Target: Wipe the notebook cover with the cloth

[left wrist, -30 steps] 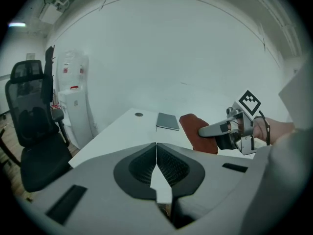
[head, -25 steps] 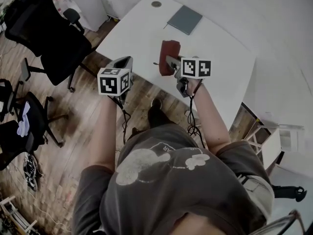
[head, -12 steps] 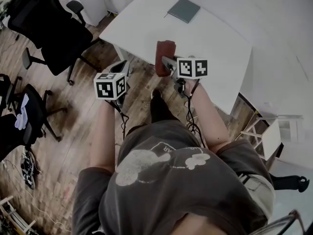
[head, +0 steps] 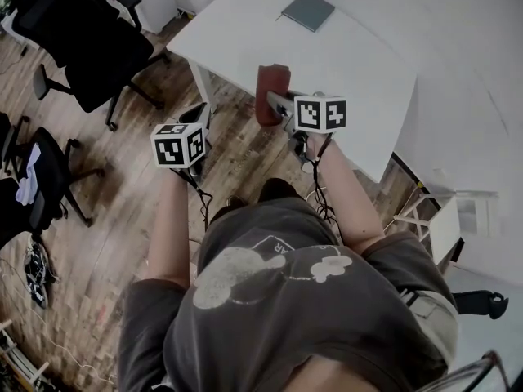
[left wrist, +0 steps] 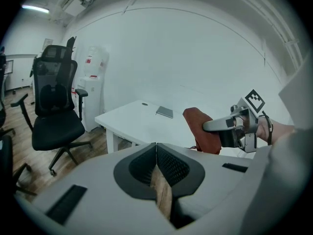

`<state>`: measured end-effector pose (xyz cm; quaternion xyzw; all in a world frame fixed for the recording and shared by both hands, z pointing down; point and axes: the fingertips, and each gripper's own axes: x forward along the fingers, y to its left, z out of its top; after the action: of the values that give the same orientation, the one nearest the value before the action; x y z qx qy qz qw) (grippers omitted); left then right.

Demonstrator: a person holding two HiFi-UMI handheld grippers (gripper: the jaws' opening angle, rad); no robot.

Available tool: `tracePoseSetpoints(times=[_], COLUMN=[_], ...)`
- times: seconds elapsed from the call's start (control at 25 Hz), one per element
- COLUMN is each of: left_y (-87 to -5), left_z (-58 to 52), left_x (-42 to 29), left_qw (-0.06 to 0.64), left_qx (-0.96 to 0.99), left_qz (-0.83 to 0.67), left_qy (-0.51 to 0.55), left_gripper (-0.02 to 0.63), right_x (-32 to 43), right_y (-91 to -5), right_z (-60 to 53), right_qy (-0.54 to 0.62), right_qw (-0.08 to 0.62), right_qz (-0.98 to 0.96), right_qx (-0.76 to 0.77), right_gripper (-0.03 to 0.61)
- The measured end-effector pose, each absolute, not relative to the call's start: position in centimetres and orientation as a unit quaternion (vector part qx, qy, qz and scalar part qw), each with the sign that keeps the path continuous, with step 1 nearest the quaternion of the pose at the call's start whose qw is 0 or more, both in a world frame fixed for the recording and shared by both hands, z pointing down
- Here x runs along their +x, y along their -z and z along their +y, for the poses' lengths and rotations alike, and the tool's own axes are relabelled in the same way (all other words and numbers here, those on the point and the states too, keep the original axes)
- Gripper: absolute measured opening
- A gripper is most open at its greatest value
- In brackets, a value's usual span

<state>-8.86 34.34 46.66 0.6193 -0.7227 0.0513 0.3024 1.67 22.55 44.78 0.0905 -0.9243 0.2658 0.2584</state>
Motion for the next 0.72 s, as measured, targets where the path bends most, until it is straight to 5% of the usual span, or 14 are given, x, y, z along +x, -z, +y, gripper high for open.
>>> tracePoseSetpoints(times=[0.72], left_y=[-45.9], left_z=[35.8], left_x=[-3.5], left_qw=[0.309], left_qx=[0.553], left_qz=[-0.772], left_qy=[-0.042], left_gripper=[-0.006], right_x=[5.1], right_y=[-45.7], right_z=[23.7], right_qy=[-0.248], right_qw=[0.293], right_qz=[-0.923], right_qx=[-0.009], right_gripper=[0.078])
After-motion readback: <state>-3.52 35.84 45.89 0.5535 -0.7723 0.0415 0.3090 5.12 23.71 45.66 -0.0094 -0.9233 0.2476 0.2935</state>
